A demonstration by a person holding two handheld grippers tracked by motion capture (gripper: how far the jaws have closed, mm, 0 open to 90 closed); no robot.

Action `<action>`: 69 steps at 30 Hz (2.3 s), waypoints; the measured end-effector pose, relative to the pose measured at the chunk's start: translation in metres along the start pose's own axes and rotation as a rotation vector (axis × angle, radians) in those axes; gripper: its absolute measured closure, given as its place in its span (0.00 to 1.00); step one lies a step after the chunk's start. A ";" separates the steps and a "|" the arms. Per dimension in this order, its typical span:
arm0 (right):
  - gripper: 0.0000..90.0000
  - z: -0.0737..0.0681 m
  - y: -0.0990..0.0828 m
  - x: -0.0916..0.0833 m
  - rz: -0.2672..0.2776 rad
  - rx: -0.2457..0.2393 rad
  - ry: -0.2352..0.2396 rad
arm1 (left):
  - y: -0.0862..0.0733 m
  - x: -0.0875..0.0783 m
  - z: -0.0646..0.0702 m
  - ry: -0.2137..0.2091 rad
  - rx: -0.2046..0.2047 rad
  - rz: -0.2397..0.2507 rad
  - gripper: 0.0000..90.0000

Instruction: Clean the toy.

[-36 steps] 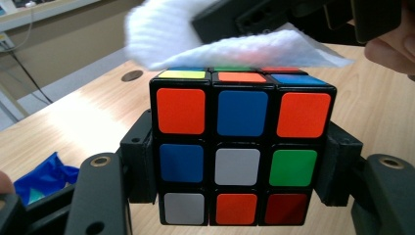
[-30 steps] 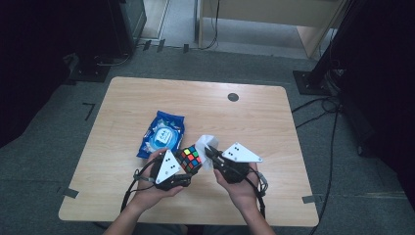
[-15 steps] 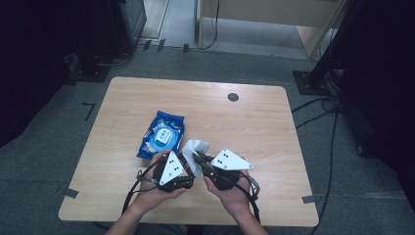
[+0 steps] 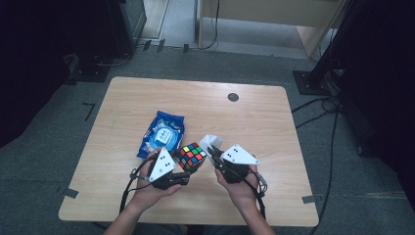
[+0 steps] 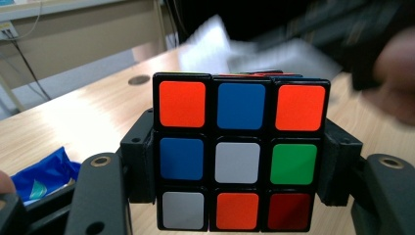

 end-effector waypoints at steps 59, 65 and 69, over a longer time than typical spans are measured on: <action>0.38 -0.037 0.018 0.008 -0.091 0.331 0.098 | -0.011 0.010 0.013 -0.011 0.059 -0.022 0.37; 0.38 -0.041 0.018 0.007 -0.088 0.239 0.074 | -0.012 0.012 0.013 -0.010 0.057 -0.026 0.37; 0.38 -0.044 0.019 0.007 -0.089 0.225 0.079 | -0.011 0.012 0.014 -0.009 0.065 -0.021 0.36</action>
Point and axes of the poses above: each handheld gripper's, and its own axes: x roughly forward along the jaws, y roughly out of its top, z roughly to its right, the point moved 4 cm from there along x, roughly forward along the jaws, and after that the axes turned 12 degrees about z, right-handed, at the moved point
